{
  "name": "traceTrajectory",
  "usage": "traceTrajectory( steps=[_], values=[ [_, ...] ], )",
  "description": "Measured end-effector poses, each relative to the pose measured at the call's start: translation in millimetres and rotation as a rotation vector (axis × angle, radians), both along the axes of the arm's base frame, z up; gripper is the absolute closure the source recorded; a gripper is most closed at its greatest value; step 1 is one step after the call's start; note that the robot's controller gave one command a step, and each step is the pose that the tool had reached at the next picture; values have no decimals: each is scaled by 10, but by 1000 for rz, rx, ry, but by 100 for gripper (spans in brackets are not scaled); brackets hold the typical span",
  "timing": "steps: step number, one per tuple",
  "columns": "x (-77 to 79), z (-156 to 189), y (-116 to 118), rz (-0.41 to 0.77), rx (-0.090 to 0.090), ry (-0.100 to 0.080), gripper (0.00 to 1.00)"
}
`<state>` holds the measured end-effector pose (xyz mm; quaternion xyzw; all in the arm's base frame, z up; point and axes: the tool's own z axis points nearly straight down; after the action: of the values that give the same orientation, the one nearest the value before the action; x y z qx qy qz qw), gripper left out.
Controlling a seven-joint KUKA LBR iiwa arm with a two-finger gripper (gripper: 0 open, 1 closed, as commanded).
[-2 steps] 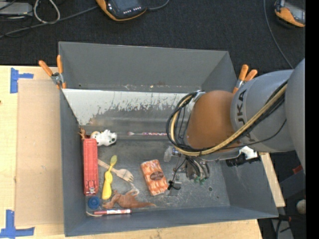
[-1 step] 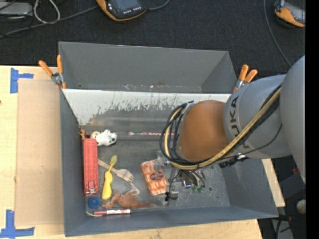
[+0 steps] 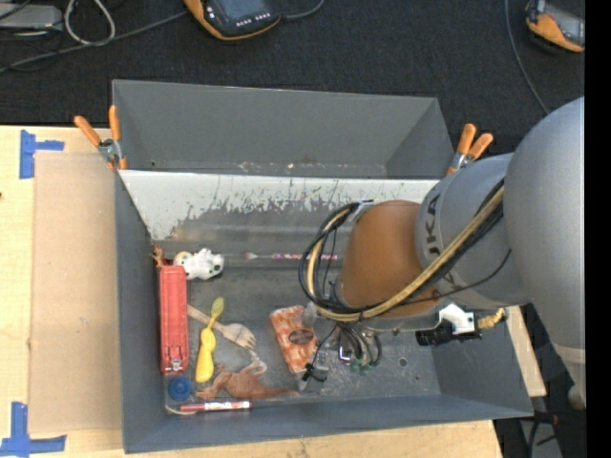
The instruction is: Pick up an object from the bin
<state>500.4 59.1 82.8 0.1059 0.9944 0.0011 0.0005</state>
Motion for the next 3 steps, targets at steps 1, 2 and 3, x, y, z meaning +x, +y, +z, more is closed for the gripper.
traceTrajectory(
  steps=[1,2,3],
  values=[
    [127,-105,32,44,0,-3,100],
    [127,-103,32,44,0,-3,100],
    [130,-60,32,45,0,-4,100]
  ],
)
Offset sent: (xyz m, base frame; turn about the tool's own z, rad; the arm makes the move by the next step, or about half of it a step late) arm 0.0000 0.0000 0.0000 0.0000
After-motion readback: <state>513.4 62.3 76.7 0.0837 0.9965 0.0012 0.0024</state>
